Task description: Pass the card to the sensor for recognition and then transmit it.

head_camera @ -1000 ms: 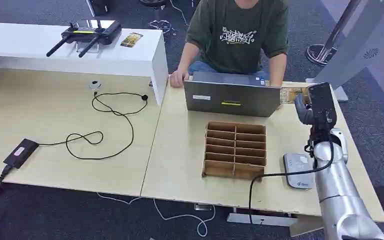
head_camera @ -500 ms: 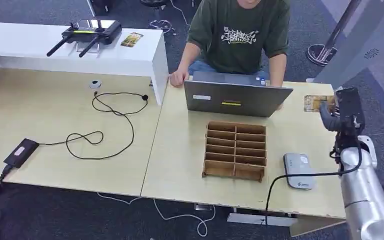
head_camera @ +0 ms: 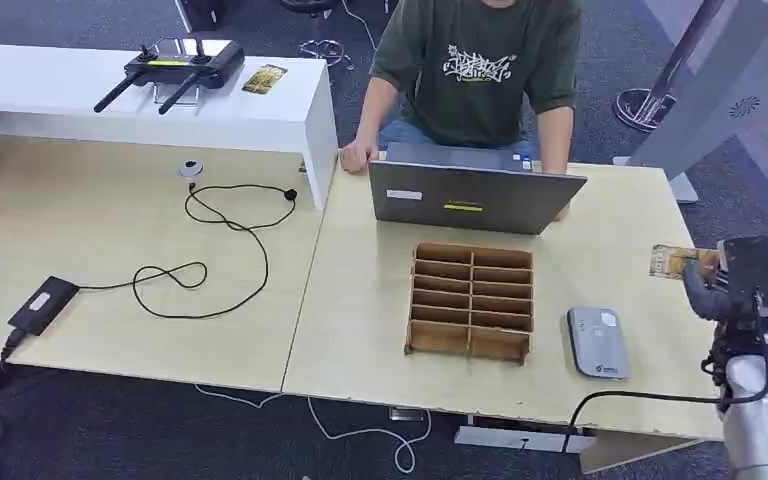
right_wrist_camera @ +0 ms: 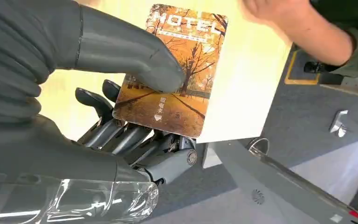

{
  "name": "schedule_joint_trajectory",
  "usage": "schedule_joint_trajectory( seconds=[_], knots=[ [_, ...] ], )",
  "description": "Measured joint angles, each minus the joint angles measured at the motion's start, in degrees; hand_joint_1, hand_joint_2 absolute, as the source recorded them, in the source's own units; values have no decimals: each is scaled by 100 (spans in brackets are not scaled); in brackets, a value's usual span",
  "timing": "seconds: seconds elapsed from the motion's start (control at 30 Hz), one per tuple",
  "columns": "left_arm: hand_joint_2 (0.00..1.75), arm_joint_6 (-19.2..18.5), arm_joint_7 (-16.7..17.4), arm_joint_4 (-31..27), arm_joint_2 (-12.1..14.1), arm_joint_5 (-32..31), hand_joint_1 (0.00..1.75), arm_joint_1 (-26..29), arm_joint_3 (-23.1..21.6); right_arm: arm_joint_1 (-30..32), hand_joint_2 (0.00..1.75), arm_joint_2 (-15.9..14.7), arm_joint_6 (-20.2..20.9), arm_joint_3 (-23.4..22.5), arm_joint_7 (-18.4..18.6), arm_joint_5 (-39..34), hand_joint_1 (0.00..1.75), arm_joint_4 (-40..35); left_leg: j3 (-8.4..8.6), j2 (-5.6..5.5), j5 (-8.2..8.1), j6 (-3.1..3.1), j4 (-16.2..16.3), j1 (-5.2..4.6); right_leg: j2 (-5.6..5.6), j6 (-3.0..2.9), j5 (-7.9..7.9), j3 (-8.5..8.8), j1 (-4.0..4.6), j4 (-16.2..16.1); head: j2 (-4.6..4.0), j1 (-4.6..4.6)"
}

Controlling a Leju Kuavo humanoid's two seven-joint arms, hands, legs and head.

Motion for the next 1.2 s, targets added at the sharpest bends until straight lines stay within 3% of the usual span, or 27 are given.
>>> schedule_joint_trajectory(
  seconds=[0.33, 0.73, 1.2],
  knots=[
    [0, -37, 48, 0, 0, 0, 0, 0, -20, 851, 175, -13, 6, -463, 111, -44, 175, -670, -3, -4, 0, 0, 0, 0, -5, 1, -1, -1, 0, 0, 0, 0],
    [0, -37, 48, 0, 2, 0, 0, 1, -24, 1825, 175, 37, 420, -844, 450, -44, 175, -1430, -5, -3, 0, 0, 0, 0, -4, 2, -2, -2, 0, 0, 0, 0],
    [0, -50, 4, 0, 13, -28, 0, 1, -48, 2071, 175, 221, 632, -791, 616, 20, 175, -1528, -6, -1, 0, 0, -1, 1, -3, 2, -2, -2, 0, 0, 0, 0]
  ],
)
